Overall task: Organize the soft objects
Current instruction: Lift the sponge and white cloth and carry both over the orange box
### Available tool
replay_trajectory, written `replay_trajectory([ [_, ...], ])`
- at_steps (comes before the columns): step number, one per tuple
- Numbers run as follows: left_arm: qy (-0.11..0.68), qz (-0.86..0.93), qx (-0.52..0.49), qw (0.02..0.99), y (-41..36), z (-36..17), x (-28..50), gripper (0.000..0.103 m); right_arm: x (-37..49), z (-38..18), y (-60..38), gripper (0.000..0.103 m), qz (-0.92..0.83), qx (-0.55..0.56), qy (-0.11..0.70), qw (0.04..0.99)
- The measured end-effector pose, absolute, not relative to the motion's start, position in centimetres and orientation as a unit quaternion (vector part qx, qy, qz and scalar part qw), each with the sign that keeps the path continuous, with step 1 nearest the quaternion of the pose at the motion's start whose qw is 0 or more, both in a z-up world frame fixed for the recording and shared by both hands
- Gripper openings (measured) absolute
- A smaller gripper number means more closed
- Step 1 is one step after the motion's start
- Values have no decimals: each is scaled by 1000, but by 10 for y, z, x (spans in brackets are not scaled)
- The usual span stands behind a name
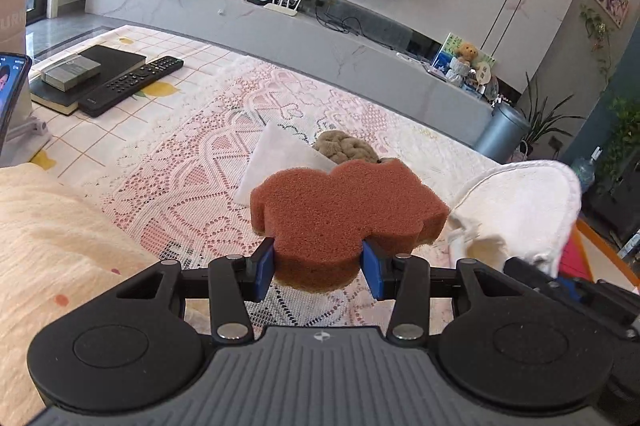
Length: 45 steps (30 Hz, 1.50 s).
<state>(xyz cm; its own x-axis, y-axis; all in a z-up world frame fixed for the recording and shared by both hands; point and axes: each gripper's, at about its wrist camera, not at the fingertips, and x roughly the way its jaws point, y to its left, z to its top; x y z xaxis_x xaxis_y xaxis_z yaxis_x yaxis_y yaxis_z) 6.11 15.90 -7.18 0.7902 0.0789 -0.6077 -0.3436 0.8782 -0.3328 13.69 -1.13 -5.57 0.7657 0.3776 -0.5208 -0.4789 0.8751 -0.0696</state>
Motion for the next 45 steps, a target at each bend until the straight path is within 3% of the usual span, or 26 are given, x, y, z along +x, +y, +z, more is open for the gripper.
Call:
replay_trajectory([
  [18,244,25,-191,950,84,-11,43,51,95,22,-119,7,146,10,197,969],
  [30,216,-47,-151,963,18,18,62,51,86,60,-209,7,90,6,162,983],
  [45,222,-130,-98,961,-64,27,128,51,127,49,-309,7,24,-39,223,974],
])
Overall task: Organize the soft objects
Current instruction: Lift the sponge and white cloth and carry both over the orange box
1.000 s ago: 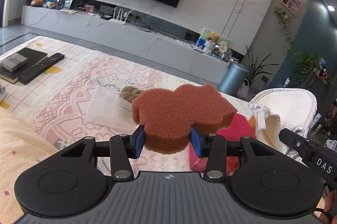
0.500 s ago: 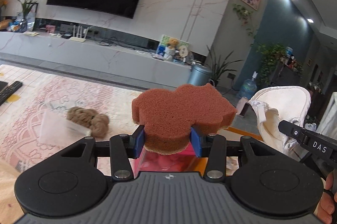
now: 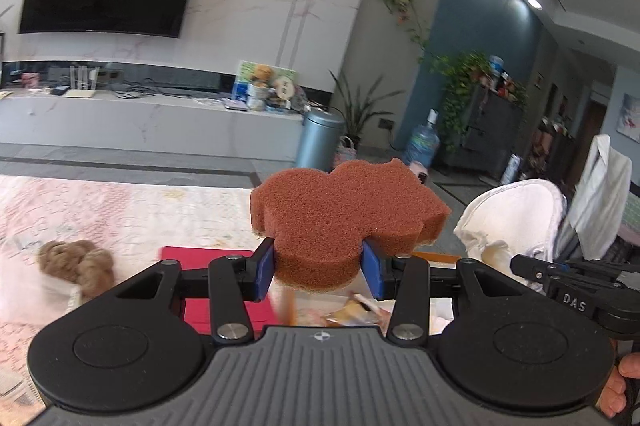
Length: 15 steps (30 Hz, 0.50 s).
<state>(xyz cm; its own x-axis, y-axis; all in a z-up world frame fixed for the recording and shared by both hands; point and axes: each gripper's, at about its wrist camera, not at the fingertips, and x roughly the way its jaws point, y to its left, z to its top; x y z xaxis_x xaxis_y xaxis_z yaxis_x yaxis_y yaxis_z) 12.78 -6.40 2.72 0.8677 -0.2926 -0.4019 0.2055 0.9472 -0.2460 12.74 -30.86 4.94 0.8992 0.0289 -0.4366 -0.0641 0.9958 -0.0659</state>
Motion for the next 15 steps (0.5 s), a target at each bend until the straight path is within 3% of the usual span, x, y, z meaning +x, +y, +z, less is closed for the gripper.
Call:
replay_trajectory([
  [15,291,-157,-60,942,-106,-5,192,51,220,-10,-365,7,-3,-78,357,931],
])
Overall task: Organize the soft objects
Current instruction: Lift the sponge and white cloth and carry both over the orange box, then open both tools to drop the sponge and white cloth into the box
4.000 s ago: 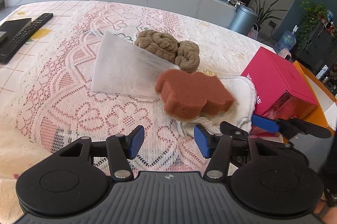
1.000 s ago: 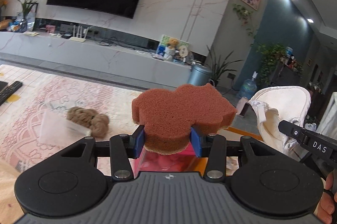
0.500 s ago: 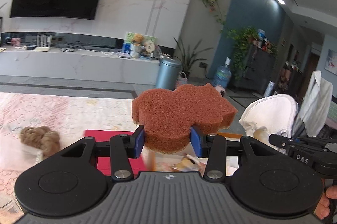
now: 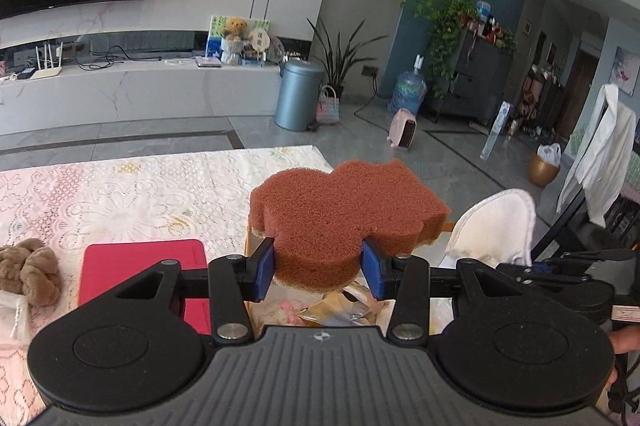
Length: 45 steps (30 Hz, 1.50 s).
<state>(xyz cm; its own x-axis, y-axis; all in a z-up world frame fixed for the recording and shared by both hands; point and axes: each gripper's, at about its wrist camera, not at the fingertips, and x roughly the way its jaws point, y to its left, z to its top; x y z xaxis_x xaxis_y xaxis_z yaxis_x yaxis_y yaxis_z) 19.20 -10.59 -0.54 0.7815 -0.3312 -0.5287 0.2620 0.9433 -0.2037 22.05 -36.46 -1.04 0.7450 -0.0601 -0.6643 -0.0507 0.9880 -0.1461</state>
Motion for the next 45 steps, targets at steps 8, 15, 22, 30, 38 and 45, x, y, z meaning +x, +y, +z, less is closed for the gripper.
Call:
replay_trajectory([
  [8,331,-156,-45,930,-110,-31,208,51,260,-53,-360,8,38,-68,421,904],
  [15,360,-159,-18,919,-118,-44,212,51,273,-84,-344,16,43,-79,478,874],
  [22,406,-163,49,898,-127,-45,207,52,244,-65,-338,48,28,-107,422,900],
  [30,426,-171,130,879,-140,-40,193,52,208,-40,-338,54,14,-80,374,924],
  [38,421,-162,150,880,-146,-46,180,69,190,-26,-329,57,31,-75,355,931],
  [45,392,-171,154,891,-144,-31,162,77,181,-21,-321,64,36,-83,358,929],
])
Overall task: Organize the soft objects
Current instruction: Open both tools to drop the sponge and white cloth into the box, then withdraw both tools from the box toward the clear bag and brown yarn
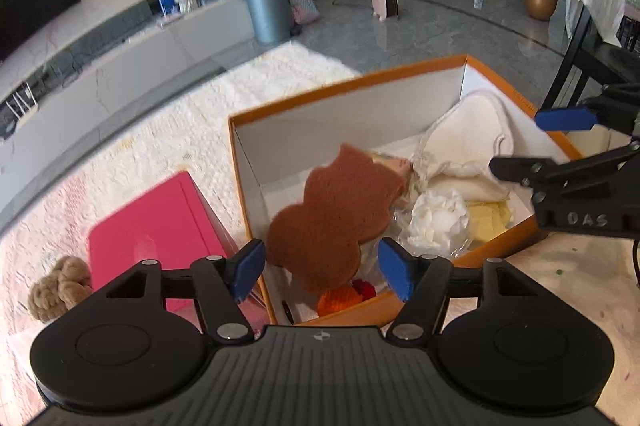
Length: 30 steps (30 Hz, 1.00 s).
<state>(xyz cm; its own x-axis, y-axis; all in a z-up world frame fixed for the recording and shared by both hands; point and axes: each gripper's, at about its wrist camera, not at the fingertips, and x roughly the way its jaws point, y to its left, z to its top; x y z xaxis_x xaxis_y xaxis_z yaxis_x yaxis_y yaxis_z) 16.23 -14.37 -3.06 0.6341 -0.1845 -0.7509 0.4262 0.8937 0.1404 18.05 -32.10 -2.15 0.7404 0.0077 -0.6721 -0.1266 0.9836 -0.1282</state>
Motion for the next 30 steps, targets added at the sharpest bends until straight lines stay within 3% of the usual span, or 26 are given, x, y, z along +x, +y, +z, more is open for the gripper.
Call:
replay_trajectory([
  [10,314,-163,101,930,-111,4,124,77,154,-5,-304,72,28,-69,335,939],
  [17,268,-117,74,953,-71,7,92,77,125,1,-272,78,48,-3,312,949],
  [18,265,-111,70,955,-65,6,88,77,120,1,-267,81,56,8,309,950],
  [25,263,-70,5,962,-18,-9,66,76,101,-10,-219,82,92,55,317,942],
  [30,268,-33,-39,962,21,-20,50,70,92,-20,-183,82,101,61,325,938],
])
